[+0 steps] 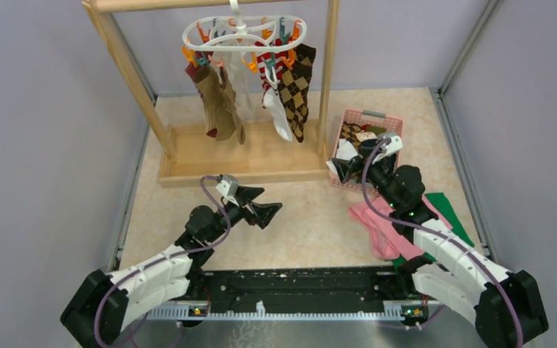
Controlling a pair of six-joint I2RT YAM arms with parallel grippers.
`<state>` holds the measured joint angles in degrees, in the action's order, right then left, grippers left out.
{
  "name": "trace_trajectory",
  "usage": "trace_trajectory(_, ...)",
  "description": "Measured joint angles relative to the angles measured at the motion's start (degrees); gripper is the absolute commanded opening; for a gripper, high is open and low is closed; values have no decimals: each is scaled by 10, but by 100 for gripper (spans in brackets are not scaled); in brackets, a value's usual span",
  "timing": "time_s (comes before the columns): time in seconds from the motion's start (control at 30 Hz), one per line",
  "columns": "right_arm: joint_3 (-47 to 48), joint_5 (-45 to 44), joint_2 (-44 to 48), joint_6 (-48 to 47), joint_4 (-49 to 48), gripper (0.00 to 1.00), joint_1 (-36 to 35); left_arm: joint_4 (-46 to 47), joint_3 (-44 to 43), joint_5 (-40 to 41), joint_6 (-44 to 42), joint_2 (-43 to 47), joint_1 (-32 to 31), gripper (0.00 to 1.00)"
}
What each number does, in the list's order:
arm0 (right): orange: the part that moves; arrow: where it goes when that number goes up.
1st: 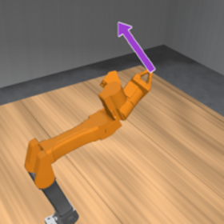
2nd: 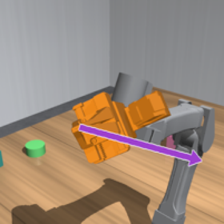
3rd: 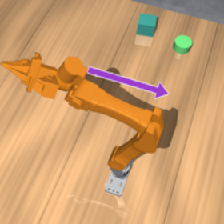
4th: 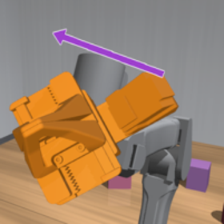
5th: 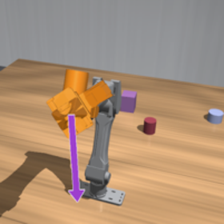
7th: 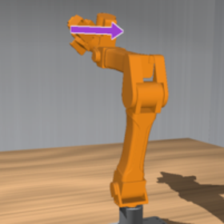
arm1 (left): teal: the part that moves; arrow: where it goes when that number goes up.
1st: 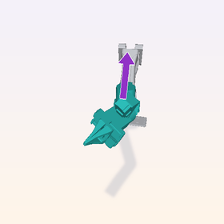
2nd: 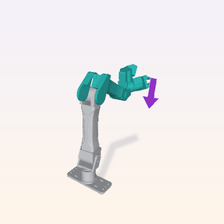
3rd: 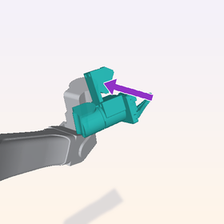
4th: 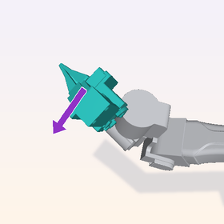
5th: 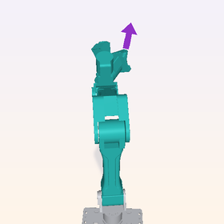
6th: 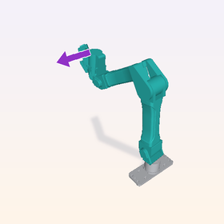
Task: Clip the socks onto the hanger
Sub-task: Pick up the sock from the bin.
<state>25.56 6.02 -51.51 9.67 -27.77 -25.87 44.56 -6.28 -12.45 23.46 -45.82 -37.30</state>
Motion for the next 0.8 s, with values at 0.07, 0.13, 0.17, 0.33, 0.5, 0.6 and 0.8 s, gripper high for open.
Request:
trace_trajectory(0.07, 0, -2, -13, 21, 1, 93, 15, 27, 0, -2, 10, -31, 0, 99)
trace_trajectory(0.13, 1, 0, -38, 37, 5, 91, 22, 44, 1, -7, 20, -56, 0, 99)
trace_trajectory(0.17, 2, 4, -56, 46, 8, 90, 24, 54, 2, -11, 25, -67, 0, 99)
trace_trajectory(0.33, 7, 27, -147, 82, 28, 84, 32, 87, 9, -26, 42, -95, 0, 99)
trace_trajectory(0.5, 8, 37, -184, 97, 30, 72, 37, 105, 18, -31, 52, -98, 0, 99)
trace_trajectory(0.6, 8, 46, -198, 101, 23, 59, 37, 112, 29, -31, 56, -97, 0, 99)
trace_trajectory(0.8, 8, 52, -223, 109, 6, 44, 38, 112, 42, -29, 65, -78, 0, 99)
